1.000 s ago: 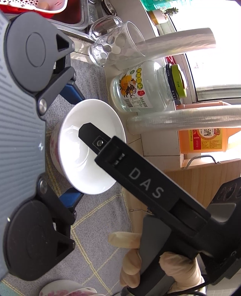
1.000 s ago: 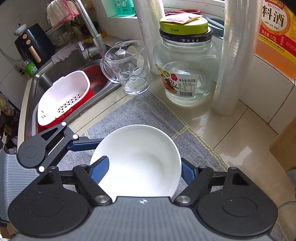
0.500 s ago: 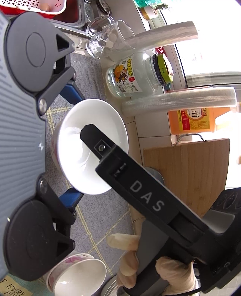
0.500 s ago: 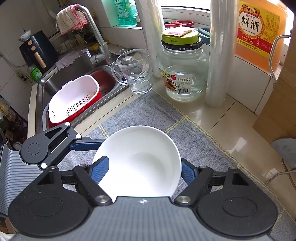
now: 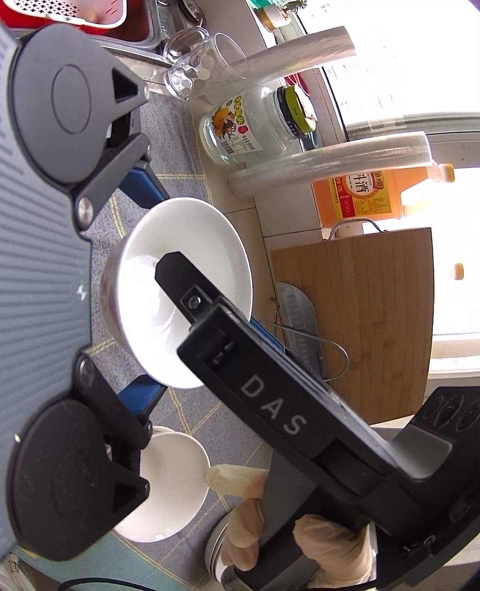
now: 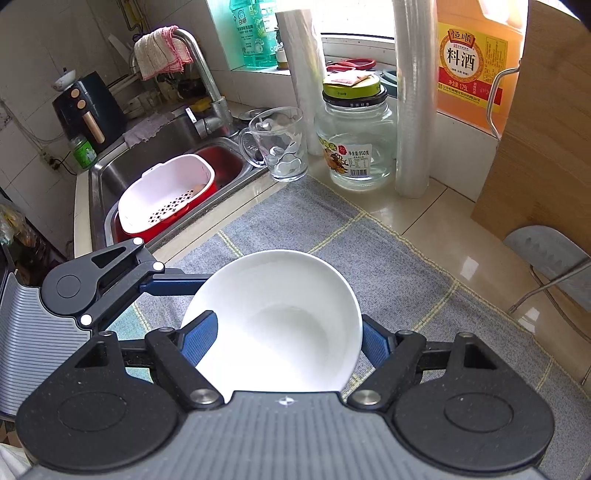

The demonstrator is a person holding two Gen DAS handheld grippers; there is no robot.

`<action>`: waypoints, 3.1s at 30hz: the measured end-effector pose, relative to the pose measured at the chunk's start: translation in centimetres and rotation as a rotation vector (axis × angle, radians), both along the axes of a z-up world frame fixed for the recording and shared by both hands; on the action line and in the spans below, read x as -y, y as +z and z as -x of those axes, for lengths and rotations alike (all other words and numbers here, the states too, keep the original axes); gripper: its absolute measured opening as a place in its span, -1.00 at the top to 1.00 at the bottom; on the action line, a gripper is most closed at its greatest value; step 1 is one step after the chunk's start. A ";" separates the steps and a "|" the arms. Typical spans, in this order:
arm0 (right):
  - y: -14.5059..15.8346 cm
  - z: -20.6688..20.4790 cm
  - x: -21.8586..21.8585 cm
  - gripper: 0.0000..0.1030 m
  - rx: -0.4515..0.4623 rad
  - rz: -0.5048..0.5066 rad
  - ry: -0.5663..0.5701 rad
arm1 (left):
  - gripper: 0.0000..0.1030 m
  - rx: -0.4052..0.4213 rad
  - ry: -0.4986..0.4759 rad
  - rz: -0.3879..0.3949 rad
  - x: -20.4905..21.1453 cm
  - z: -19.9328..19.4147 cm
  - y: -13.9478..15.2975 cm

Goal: Organize plates and bowls
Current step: 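Carry the white bowl with the right tool over the pink-flowered bowls, then lower the white bowl onto the bowl stack and open the right tool, then grasp the bowl stack from opposite sides with the left tool while the right tool grips it too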

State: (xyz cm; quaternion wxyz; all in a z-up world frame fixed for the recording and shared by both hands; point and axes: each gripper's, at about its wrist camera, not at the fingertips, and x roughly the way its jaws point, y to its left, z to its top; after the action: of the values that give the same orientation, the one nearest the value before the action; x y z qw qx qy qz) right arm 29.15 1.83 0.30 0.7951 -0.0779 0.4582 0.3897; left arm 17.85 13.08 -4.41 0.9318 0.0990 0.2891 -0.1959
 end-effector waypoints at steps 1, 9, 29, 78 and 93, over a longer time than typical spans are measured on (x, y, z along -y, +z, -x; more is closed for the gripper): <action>0.2 0.4 0.4 -0.66 0.004 -0.004 -0.005 | -0.85 0.004 -0.004 -0.001 0.3 0.3 0.2; 1.5 3.3 3.9 -0.66 0.030 -0.011 -0.052 | -0.85 0.017 -0.054 0.001 3.1 2.5 1.0; 2.3 8.6 11.3 -0.66 0.034 0.006 -0.179 | -0.85 0.009 -0.205 0.006 8.9 5.6 0.8; -1.1 10.0 13.4 -0.99 0.019 0.041 -0.253 | -0.89 -0.082 -0.253 -0.039 9.9 5.3 -2.0; -2.3 11.3 12.9 -1.00 0.064 0.111 -0.252 | -0.89 -0.103 -0.284 -0.079 8.2 5.9 -2.6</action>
State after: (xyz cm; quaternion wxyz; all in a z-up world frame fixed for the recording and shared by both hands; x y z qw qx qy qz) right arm 17.83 -11.04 -2.00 0.8462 -0.0762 0.4598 0.2583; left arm 11.93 4.84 -7.03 0.8741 0.1652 0.3270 -0.3189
